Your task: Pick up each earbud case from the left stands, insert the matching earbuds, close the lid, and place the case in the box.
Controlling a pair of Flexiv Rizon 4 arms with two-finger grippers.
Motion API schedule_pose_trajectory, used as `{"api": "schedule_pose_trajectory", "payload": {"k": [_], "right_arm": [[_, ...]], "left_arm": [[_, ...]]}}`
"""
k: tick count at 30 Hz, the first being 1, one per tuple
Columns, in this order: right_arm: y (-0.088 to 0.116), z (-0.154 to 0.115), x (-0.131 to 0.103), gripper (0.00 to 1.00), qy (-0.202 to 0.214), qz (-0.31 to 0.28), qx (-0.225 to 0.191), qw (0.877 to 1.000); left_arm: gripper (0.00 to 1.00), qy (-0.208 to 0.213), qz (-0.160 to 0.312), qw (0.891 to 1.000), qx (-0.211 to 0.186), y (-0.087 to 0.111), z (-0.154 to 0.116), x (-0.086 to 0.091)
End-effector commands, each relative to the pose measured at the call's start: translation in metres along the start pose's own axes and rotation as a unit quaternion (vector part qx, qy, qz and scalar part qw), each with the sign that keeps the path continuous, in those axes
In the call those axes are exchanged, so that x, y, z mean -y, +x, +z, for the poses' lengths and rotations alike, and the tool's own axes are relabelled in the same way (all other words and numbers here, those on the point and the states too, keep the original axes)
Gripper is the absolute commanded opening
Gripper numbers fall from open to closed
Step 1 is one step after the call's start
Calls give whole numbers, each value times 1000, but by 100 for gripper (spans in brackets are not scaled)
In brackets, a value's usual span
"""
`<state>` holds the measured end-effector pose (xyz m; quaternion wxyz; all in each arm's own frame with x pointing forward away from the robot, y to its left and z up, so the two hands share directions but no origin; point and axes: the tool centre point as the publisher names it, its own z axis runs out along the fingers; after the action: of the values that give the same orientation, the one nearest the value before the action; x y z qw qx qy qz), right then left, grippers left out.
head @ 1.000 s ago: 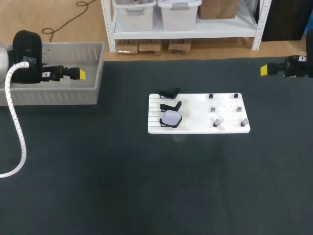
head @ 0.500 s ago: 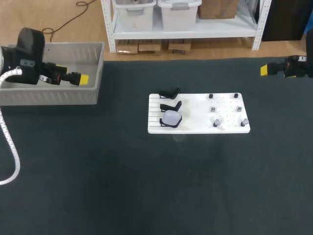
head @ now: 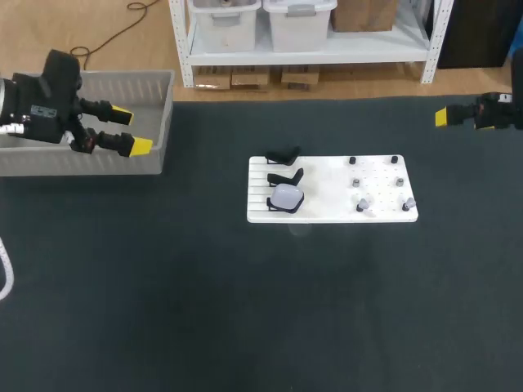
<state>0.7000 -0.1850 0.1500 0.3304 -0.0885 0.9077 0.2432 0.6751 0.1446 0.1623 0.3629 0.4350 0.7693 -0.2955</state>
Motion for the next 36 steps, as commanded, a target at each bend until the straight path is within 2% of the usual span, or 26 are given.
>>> {"api": "schedule_pose_trajectory", "payload": {"k": [1, 14, 32, 36], "right_arm": [[0, 0, 0, 100, 0, 0, 0, 1000], [0, 0, 0, 100, 0, 0, 0, 1000], [0, 0, 0, 100, 0, 0, 0, 1000], [0, 0, 0, 100, 0, 0, 0, 1000]], "left_arm": [[100, 48, 25, 999, -1, 1, 5, -3], [100, 71, 99, 993, -6, 9, 20, 7], [100, 73, 95, 993, -11, 10, 23, 8], [100, 90, 141, 986, 18, 1, 25, 17]]}}
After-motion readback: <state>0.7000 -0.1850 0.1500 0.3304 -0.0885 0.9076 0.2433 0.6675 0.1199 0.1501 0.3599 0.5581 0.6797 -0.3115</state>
